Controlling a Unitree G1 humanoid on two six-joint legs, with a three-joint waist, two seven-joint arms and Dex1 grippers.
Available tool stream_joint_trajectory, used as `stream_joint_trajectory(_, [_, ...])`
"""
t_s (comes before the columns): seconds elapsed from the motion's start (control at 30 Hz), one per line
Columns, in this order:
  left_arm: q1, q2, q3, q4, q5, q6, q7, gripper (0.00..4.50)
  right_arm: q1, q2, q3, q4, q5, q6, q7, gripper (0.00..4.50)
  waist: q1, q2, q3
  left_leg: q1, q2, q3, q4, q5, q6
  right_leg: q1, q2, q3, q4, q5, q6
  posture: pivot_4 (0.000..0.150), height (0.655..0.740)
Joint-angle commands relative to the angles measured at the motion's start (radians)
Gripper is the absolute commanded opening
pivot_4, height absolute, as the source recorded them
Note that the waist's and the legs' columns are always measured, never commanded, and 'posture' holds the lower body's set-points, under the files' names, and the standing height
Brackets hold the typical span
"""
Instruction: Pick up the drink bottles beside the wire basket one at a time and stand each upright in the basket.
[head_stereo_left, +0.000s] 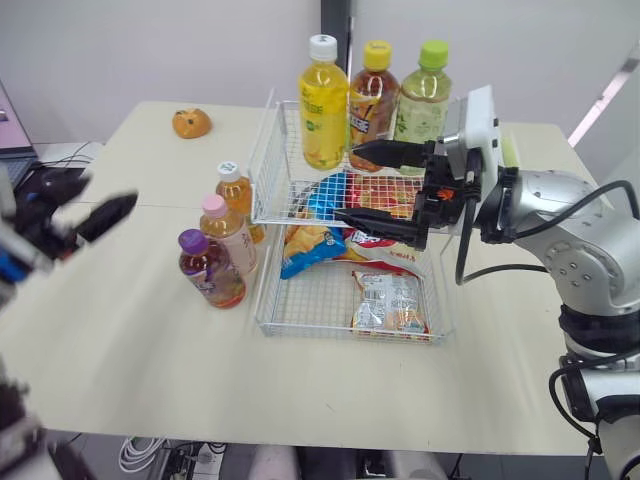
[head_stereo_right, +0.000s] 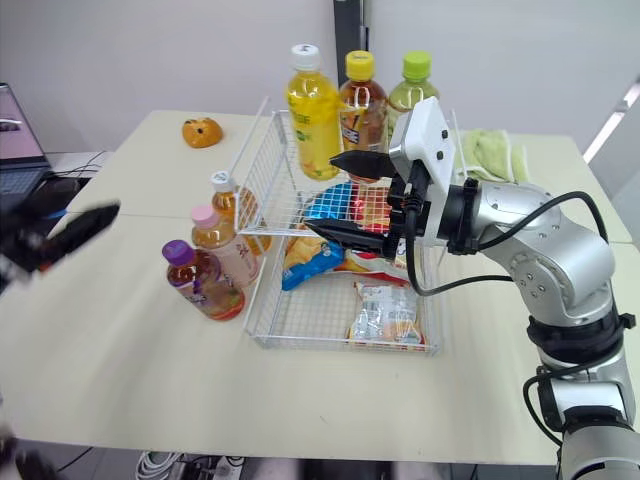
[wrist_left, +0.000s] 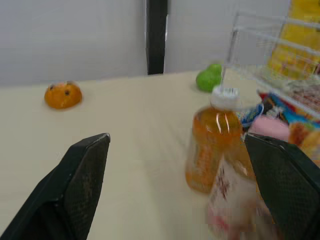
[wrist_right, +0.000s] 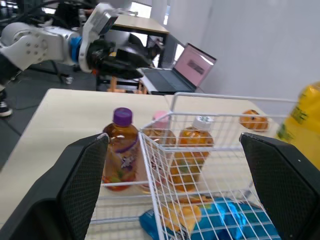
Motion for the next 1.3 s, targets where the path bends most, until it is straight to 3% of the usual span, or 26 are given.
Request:
stream_joint_trajectory(0.03, [0.215, -0.101, 0.214, -0.276, -0.106, 0.019, 0.046, 4.45, -0.045, 0.037, 0.03, 0.049, -0.026, -0.072, 0.089, 4.5, 0.007, -0.001, 0.0, 0.001, 0.0, -0.001, 0.0, 0.0, 0.0, 0.002, 0.0, -0.001, 0.0, 0.0, 0.0, 0.15, 0.74])
stream_joint_trajectory(0.13, [0.409, -0.238, 0.273, -0.479, -0.181, -0.001, 0.1, 4.45, -0.063, 0.071, 0.067, 0.096, -0.051, -0.106, 0.152, 4.5, 0.018, -0.001, -0.002, 0.013, -0.001, -0.004, -0.001, -0.003, 0.003, 0.016, -0.001, -0.004, -0.002, 0.0, 0.0, 0.15, 0.74])
stream_joint_trajectory(0.2, [0.502, -0.297, 0.287, -0.554, -0.232, -0.013, 0.13, 4.45, -0.067, 0.086, 0.083, 0.115, -0.065, -0.122, 0.181, 4.5, 0.026, -0.002, -0.003, 0.013, -0.001, -0.004, -0.001, -0.004, 0.006, 0.016, -0.002, -0.004, -0.002, 0.0, 0.0, 0.15, 0.74])
stream_joint_trajectory(0.33, [0.577, -0.319, 0.273, -0.605, -0.37, -0.013, 0.216, 4.45, -0.07, 0.105, 0.094, 0.137, -0.091, -0.144, 0.21, 4.5, 0.027, 0.0, -0.004, 0.013, -0.001, -0.005, -0.001, -0.004, 0.007, 0.016, -0.001, -0.004, -0.001, 0.0, -0.001, 0.15, 0.74])
stream_joint_trajectory(0.53, [0.474, -0.233, 0.057, -0.609, -0.352, -0.056, 0.332, 4.45, -0.064, 0.107, 0.089, 0.123, -0.117, -0.132, 0.209, 4.5, 0.026, 0.001, -0.005, 0.013, 0.0, -0.004, -0.001, -0.004, 0.007, 0.015, 0.0, -0.004, -0.001, 0.001, -0.002, 0.15, 0.74])
stream_joint_trajectory(0.8, [0.203, -0.14, -0.297, -0.431, -0.154, -0.145, 0.421, 4.45, -0.021, 0.07, 0.044, 0.029, -0.111, -0.062, 0.144, 4.5, 0.027, 0.001, -0.004, 0.012, -0.001, -0.004, -0.002, -0.004, 0.007, 0.015, 0.0, -0.004, -0.001, 0.001, -0.002, 0.15, 0.74])
stream_joint_trajectory(0.97, [0.068, -0.146, -0.459, -0.301, -0.048, -0.195, 0.446, 4.45, -0.001, 0.045, 0.013, -0.025, -0.101, -0.019, 0.103, 4.5, 0.025, 0.001, -0.004, 0.012, -0.001, -0.003, -0.003, -0.004, 0.007, 0.015, 0.0, -0.004, -0.002, 0.001, -0.002, 0.15, 0.74])
stream_joint_trajectory(1.3, [-0.005, -0.14, -0.546, -0.204, 0.003, -0.246, 0.424, 4.45, 0.021, 0.013, -0.024, -0.09, -0.084, 0.039, 0.051, 4.5, 0.025, 0.002, -0.004, 0.012, 0.0, -0.003, -0.004, -0.004, 0.007, 0.014, 0.0, -0.004, -0.003, 0.001, -0.002, 0.15, 0.74])
